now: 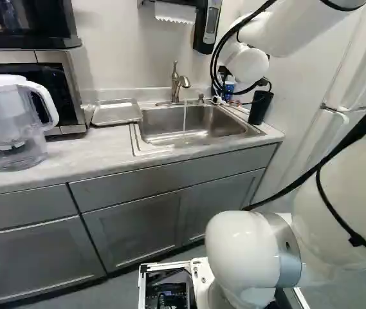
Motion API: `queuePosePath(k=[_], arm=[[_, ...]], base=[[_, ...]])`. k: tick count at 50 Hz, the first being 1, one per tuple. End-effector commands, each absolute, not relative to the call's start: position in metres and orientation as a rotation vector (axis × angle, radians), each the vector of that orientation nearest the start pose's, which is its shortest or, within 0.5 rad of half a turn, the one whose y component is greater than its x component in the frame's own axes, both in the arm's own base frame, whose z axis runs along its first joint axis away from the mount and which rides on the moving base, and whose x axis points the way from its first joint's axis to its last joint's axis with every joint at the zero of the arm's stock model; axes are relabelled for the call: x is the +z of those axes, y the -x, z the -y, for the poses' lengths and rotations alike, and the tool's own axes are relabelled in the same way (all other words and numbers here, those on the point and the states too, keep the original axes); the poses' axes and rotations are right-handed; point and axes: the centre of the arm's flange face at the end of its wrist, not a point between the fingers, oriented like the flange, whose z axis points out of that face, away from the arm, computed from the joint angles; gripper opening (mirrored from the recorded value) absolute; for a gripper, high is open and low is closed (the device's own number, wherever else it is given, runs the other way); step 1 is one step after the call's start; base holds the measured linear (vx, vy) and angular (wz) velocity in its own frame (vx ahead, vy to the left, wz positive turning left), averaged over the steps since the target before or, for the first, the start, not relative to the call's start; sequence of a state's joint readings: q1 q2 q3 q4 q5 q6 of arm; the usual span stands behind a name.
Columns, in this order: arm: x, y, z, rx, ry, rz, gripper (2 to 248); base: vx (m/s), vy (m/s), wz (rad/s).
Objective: Rinse the cup and place it in the tray
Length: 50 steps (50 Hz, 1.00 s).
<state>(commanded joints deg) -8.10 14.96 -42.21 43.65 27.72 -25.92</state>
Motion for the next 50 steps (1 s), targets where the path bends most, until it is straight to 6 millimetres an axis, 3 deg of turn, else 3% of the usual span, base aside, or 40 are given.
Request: queuePosePath(k=[27, 50], arm=[[0.595, -0.421, 0.09, -2.125, 2.414, -1.01, 247], [0.574, -0.422, 0.095, -2.169, 2.491, -1.094, 247]], base=[[0.0, 0.0, 0.0], [0.0, 0.0, 0.0]])
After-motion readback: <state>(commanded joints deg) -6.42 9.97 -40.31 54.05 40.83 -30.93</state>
